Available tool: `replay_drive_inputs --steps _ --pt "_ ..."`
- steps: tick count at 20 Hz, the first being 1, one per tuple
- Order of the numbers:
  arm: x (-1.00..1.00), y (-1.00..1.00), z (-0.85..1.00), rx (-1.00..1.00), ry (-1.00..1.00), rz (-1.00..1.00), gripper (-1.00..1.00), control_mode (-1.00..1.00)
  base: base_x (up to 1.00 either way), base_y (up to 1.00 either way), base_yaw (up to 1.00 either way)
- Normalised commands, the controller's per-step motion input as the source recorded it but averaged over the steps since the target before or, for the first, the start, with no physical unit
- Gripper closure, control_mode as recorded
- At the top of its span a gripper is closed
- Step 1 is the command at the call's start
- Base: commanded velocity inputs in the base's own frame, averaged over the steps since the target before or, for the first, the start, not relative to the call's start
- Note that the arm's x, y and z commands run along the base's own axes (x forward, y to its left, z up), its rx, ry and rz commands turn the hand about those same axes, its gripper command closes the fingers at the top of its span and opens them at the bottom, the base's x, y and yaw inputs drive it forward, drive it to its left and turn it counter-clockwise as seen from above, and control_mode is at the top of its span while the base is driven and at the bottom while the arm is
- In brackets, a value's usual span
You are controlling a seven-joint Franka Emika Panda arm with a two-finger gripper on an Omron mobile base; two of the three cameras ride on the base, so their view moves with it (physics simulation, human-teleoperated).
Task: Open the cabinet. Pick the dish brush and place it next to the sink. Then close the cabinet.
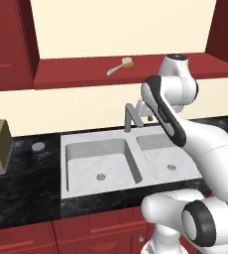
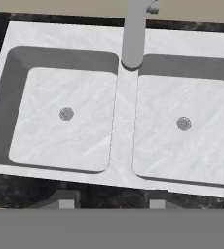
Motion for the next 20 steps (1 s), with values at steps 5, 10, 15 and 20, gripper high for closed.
replay_drive_inputs --steps 5,10,15,20 --pt "-0.08 0.0 0.0 0.0 0.0 0.0 -1.0 -1.0 0.0 0.0 0.0" --pt "-0.07 0.05 0.03 0.0 -0.08 -0.07 -1.0 -1.0 0.0 0.0 0.0" --pt "-0.08 0.33 0.72 0.0 -0.09 -0.21 -1.0 -1.0 0.0 0.0 0.0" --pt "-0.09 0.1 0.66 0.0 -0.06 -0.16 -1.0 -1.0 0.0 0.0 0.0"
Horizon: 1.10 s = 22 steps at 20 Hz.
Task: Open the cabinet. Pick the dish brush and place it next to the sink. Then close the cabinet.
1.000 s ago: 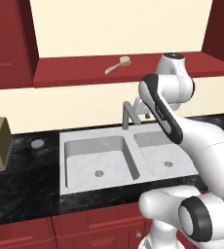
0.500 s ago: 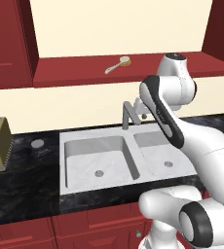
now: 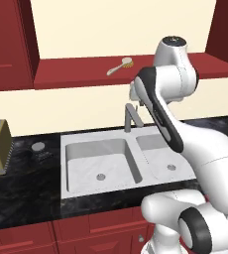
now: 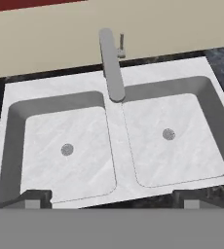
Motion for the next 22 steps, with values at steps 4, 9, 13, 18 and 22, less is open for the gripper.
replay_drive_inputs --steps 4,9,13,18,22 --pt "-0.15 0.0 0.59 0.0 -0.08 -0.08 -1.0 -1.0 0.0 0.0 0.0" --pt "-0.03 0.0 0.79 0.0 -0.07 -0.05 -1.0 -1.0 0.0 0.0 0.0" --pt "0.03 0.0 0.3 0.07 -0.13 -0.04 -1.0 -1.0 0.0 0.0 0.0" --pt "0.19 0.13 0.09 0.05 -0.13 0.0 -1.0 -1.0 0.0 0.0 0.0" --pt "0.37 0.18 0.0 0.01 -0.01 0.0 -1.0 -1.0 0.0 0.0 0.0"
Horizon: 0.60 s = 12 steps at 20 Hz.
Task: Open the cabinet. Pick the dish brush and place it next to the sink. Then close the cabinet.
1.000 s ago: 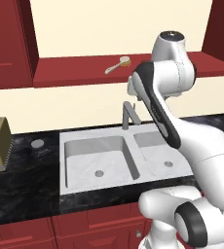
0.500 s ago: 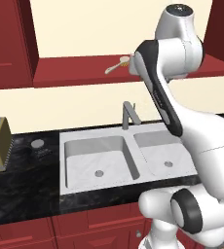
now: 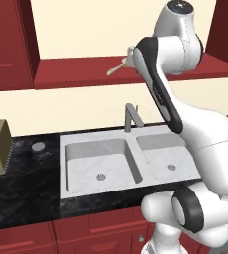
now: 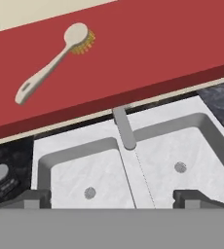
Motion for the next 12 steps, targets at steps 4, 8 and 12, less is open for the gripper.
replay_drive_inputs --steps 4,8,12 --pt "0.52 0.19 0.0 0.0 0.0 0.0 -1.0 -1.0 0.0 0.0 0.0" --pt "0.46 0.31 0.0 0.0 0.0 0.0 -1.0 -1.0 0.0 0.0 0.0" --pt "0.47 0.3 0.0 0.0 0.06 0.0 -1.0 -1.0 0.0 0.0 0.0"
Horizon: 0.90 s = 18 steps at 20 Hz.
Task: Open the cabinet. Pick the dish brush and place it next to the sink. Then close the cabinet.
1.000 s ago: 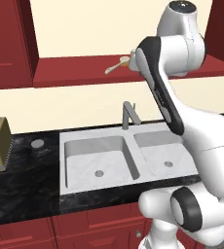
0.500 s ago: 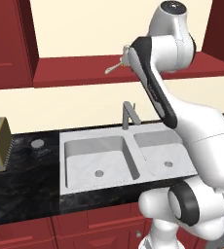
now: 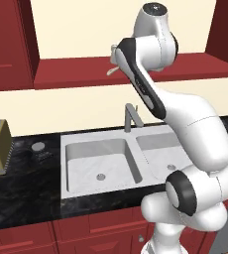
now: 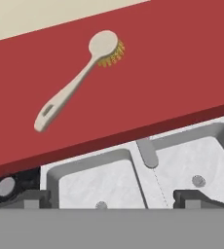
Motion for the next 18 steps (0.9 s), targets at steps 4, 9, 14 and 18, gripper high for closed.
replay_drive_inputs --steps 4,9,14,18 --pt "0.63 0.08 0.0 0.0 0.2 0.0 -1.0 -1.0 0.0 0.0 0.0" --pt "0.67 0.0 0.0 0.0 0.19 0.0 -1.0 -1.0 0.0 0.0 0.0" --pt "0.61 0.0 0.0 0.0 0.05 0.0 -1.0 -1.0 0.0 0.0 0.0" --pt "0.59 0.01 -0.18 0.0 0.0 0.0 -1.0 -1.0 0.0 0.0 0.0"
